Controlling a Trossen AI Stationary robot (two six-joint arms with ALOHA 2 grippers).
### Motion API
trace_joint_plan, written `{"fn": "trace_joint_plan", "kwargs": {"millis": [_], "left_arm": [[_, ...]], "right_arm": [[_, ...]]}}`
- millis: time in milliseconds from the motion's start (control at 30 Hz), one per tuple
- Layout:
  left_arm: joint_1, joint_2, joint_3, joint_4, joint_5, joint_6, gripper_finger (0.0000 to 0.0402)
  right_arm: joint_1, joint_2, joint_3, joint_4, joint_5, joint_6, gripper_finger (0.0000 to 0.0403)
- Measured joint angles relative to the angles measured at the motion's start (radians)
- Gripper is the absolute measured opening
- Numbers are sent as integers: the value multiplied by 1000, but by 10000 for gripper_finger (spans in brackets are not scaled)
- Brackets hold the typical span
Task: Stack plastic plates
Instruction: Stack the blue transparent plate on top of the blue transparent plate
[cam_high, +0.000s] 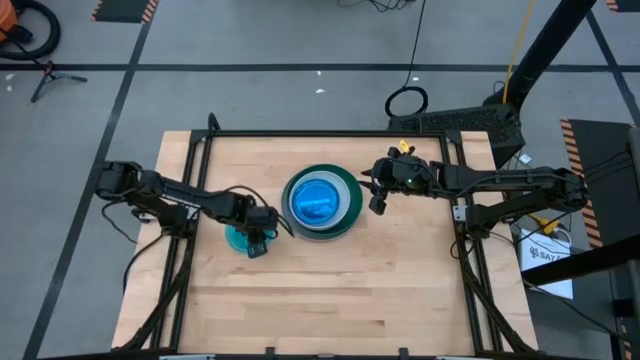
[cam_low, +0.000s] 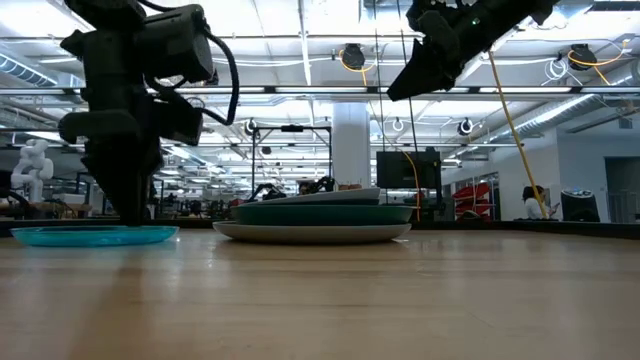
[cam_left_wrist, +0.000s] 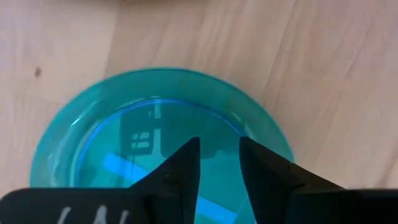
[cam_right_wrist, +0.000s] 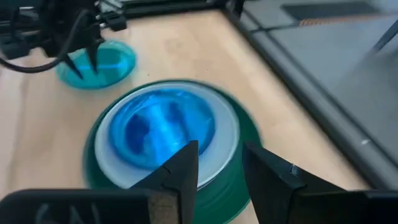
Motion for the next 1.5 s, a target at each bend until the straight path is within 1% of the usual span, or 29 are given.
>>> {"fn": "trace_joint_plan", "kwargs": {"millis": [133, 267, 400, 700, 800, 833, 900, 933, 967, 1067, 1133, 1200, 1267, 1400, 1500], "left_arm": [[-26, 36, 0, 10, -4, -20, 118], [-52, 38, 0, 19, -4, -37, 118], [-87, 39, 0, 70, 1, -105, 118], [-185, 38, 0, 303, 3, -212, 118], [-228, 38, 1, 424, 3, -214, 118], [-240, 38, 8, 442, 3, -202, 118], [-261, 38, 42, 399, 2, -185, 118], [-271, 38, 66, 341, -12, -183, 118], [-283, 38, 91, 268, -48, -184, 118], [-312, 38, 142, 42, -225, -204, 118], [-316, 38, 138, -42, -331, -247, 118], [-311, 38, 121, -105, -392, -296, 118], [-311, 38, 93, -129, -412, -316, 118], [-313, 38, 25, -95, -443, -362, 118], [-314, 38, 11, -91, -448, -416, 118]], "right_arm": [[31, 0, 0, -42, -50, 84, 116], [84, 0, 0, -70, -51, 138, 116], [151, 0, 0, -81, -51, 207, 116], [338, 0, 0, -80, -39, 363, 116], [397, 0, 0, -79, 1, 441, 116], [415, 4, 0, -73, 16, 469, 116], [450, 14, 0, -53, 39, 516, 116], [471, 21, 0, -48, 40, 531, 116], [488, 32, 0, -35, 40, 545, 116], [532, 71, 1, 12, 52, 557, 116], [555, 101, 0, 40, 67, 557, 116], [570, 132, 0, 66, 67, 558, 116], [584, 163, 0, 86, 68, 570, 116], [600, 221, 0, 129, 69, 600, 116], [612, 253, 0, 146, 69, 625, 116]]}}
